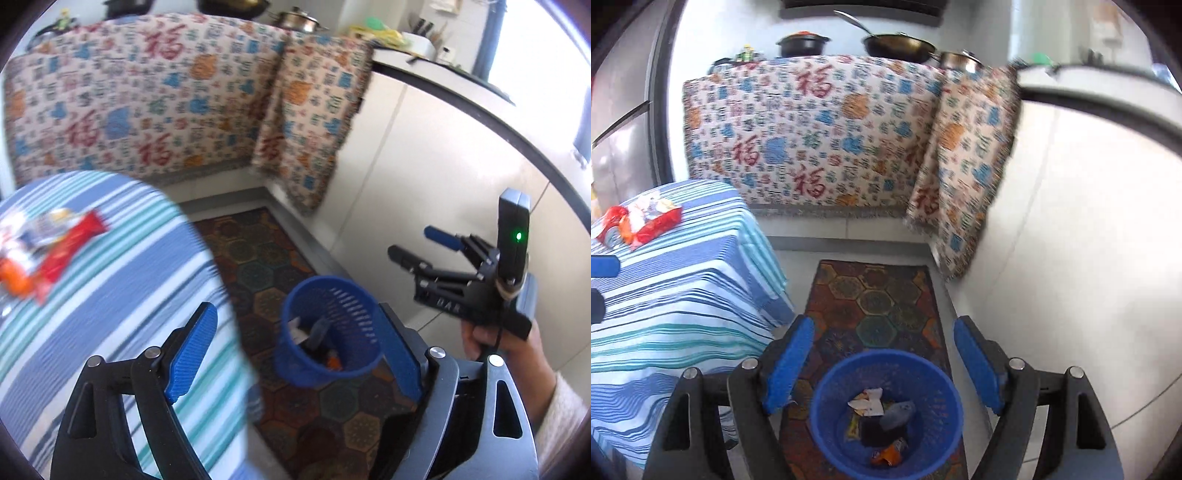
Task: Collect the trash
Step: 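Bring both open tools back over the remaining trash on the table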
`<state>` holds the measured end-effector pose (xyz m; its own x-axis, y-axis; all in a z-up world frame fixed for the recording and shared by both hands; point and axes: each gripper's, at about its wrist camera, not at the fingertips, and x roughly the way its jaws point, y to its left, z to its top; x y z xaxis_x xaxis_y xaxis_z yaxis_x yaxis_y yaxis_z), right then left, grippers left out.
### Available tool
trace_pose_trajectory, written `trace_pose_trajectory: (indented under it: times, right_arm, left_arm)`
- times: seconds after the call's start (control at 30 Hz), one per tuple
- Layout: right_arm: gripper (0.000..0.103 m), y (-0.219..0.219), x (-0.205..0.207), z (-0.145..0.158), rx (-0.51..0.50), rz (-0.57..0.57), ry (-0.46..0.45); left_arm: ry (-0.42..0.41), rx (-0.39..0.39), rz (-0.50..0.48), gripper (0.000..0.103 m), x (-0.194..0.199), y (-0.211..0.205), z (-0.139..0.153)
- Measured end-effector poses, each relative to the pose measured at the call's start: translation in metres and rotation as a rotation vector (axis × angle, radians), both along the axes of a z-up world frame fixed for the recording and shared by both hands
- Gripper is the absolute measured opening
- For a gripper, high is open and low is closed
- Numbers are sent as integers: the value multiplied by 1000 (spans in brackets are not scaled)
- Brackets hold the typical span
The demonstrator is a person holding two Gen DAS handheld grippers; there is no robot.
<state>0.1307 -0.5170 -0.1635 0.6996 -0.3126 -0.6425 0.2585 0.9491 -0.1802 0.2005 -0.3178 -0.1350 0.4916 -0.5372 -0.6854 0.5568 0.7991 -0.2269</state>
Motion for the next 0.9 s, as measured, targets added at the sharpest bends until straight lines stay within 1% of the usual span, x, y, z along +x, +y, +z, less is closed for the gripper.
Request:
trace_pose_trajectory:
  times: [0.07, 0.17, 0.23, 0.3, 0.37, 0.43, 0.53, 0.63, 0.8, 0.83, 0.9]
  right_arm:
    - [80, 25, 8, 5, 2, 53, -4]
    - [80, 67, 22, 11, 38, 141, -22]
    - [80, 98, 32, 11, 68, 200, -20]
    - [80, 130, 44, 10, 102, 259, 3]
    - [80, 162, 57, 4, 127, 320, 34]
    - [80, 191, 65, -4, 125, 372, 70]
    - [80, 231, 75, -20, 97, 448, 129]
    - [80, 255, 82, -35, 82, 497, 182]
    - [80, 267, 93, -46, 90, 496, 219]
    - [80, 267, 94, -47, 92, 495, 219]
    - [80, 266, 98, -48, 94, 486, 222]
  left_arm:
    - [-14, 39, 62, 89, -6, 38, 3]
    - [-26, 96, 158, 91, -7, 95, -1]
    - [-8, 128, 230, 91, -2, 134, -11]
    - [6, 149, 288, 91, 5, 174, -22]
    - [1, 198, 333, 91, 13, 205, -32]
    - [6, 227, 357, 91, 19, 231, -43]
    - [27, 246, 383, 91, 30, 259, -54]
    - [32, 254, 395, 91, 36, 275, -60]
    - [63, 255, 422, 91, 49, 285, -71]
    - [73, 260, 427, 91, 51, 286, -73]
    - [63, 286, 433, 91, 55, 285, -74]
